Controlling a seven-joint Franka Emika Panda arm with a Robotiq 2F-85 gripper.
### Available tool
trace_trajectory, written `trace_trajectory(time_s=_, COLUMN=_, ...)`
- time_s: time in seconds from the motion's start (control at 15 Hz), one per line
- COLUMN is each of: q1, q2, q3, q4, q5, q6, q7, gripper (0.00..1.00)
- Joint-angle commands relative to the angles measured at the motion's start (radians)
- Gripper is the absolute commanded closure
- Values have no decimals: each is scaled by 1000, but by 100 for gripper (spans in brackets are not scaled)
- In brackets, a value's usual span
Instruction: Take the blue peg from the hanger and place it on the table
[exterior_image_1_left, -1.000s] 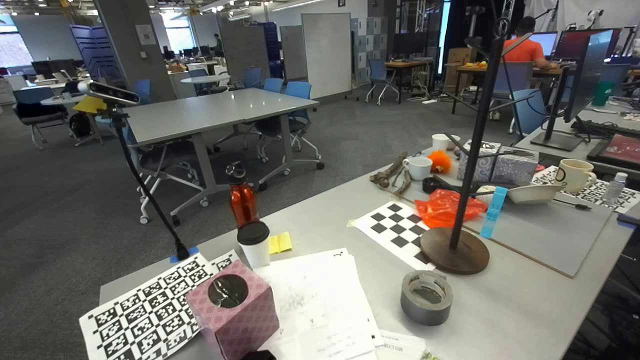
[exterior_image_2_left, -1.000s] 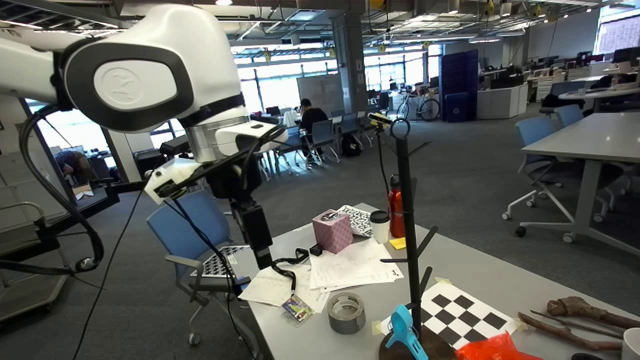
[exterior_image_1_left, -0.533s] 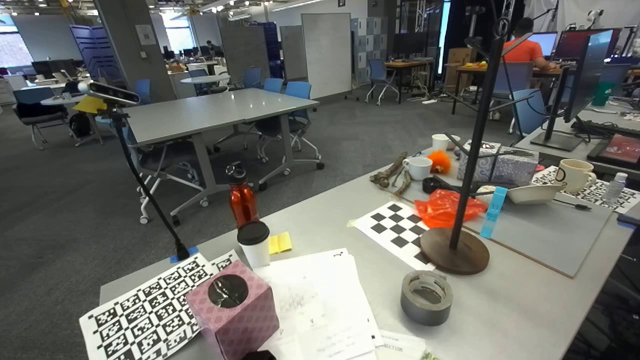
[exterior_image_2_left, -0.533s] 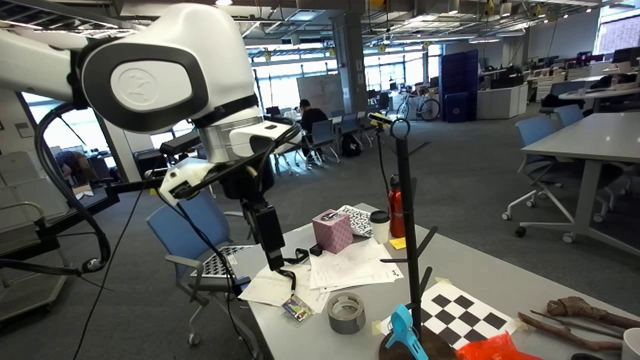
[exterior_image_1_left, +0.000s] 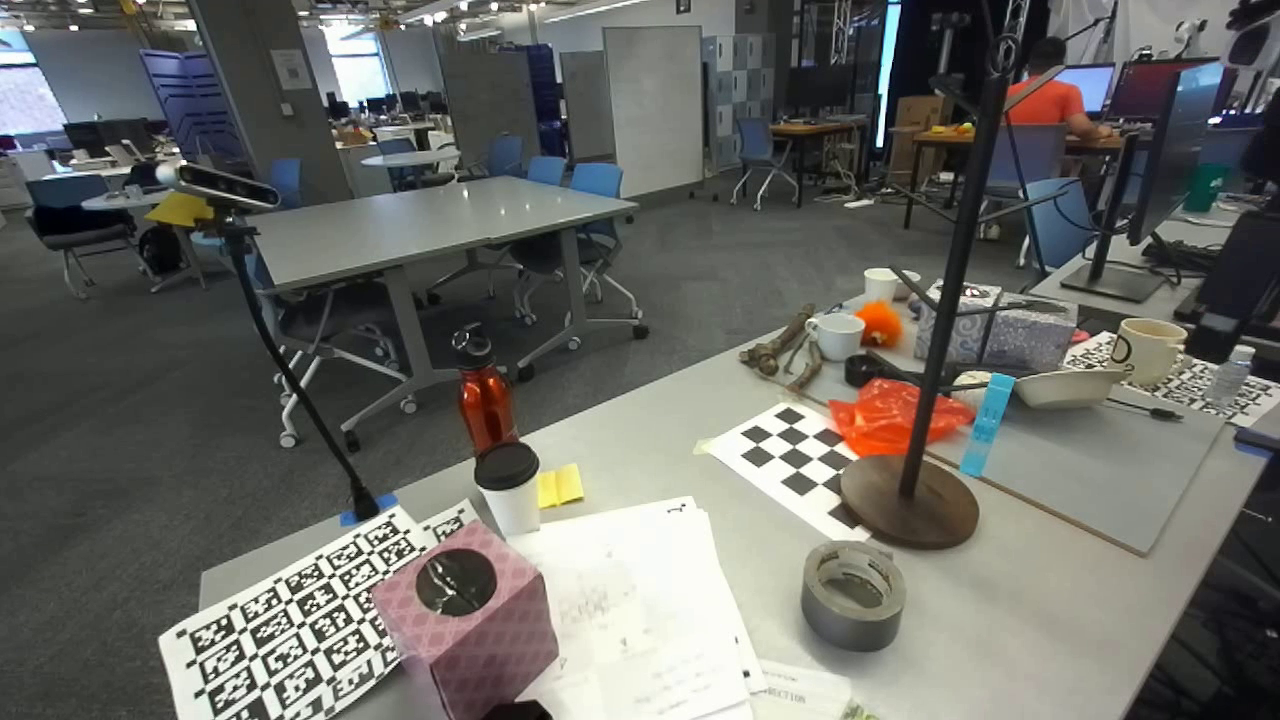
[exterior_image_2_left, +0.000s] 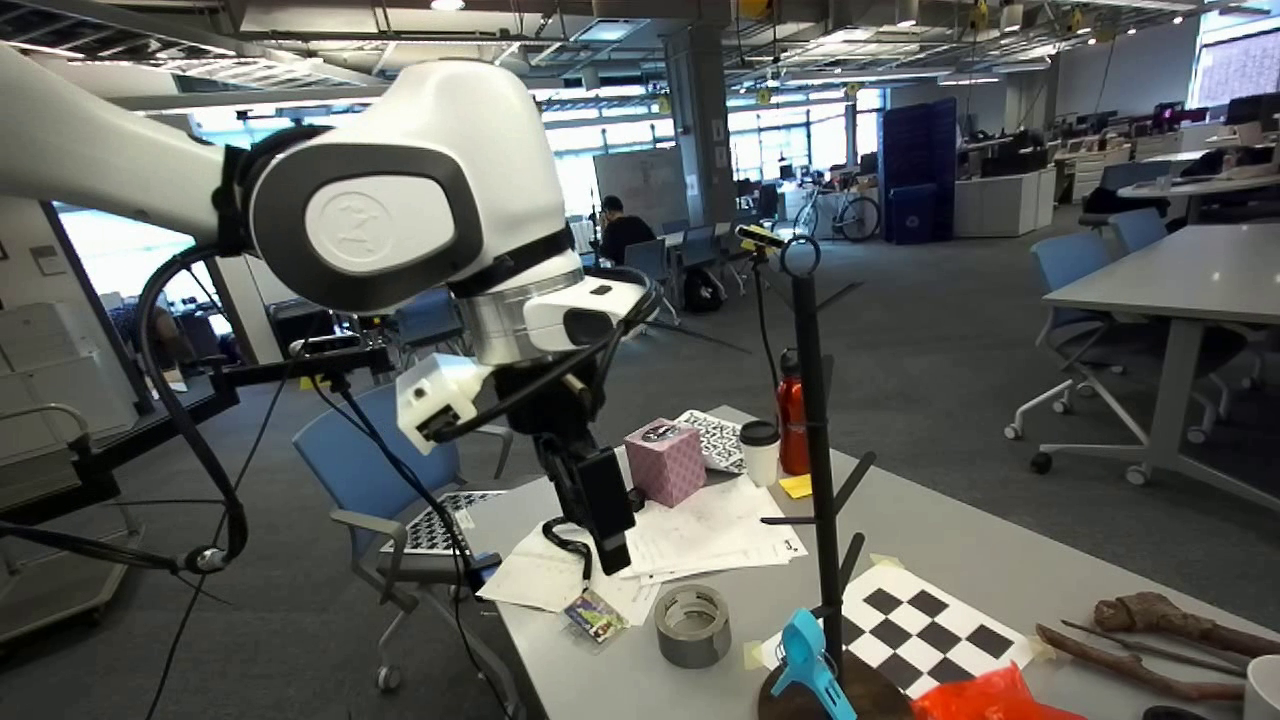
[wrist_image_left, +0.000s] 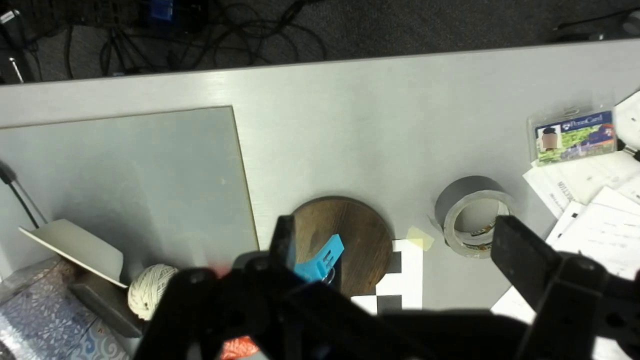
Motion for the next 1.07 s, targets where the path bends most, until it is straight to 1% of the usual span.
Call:
trace_trajectory(time_s=0.0, q1=-17, q2=125, q3=-21, q4=77, q5=-16, q6=51, q7=-49, gripper=0)
trace_trajectory(time_s=0.2, q1=-18, q2=174, q3=-33, q4=107, q5=-3, q6=61, q7=-60, gripper=0)
trace_trajectory(time_s=0.27, q1=-14, q2=130, q3=-25, q4=63, q5=-1, q6=53, q7=-35, gripper=0)
trace_trajectory(time_s=0.4, q1=-15, q2=157, q3=-29, q4=82, q5=-1, q6=53, q7=-36, gripper=0)
trace_trajectory(time_s=0.67, q1=-15, q2=165, q3=-29, q4=92, q5=-1, q6=53, q7=-36, gripper=0)
trace_trajectory(time_s=1.0, q1=-13, q2=218, q3=-33, q4=133, q5=-7, q6=37, q7=-89, gripper=0)
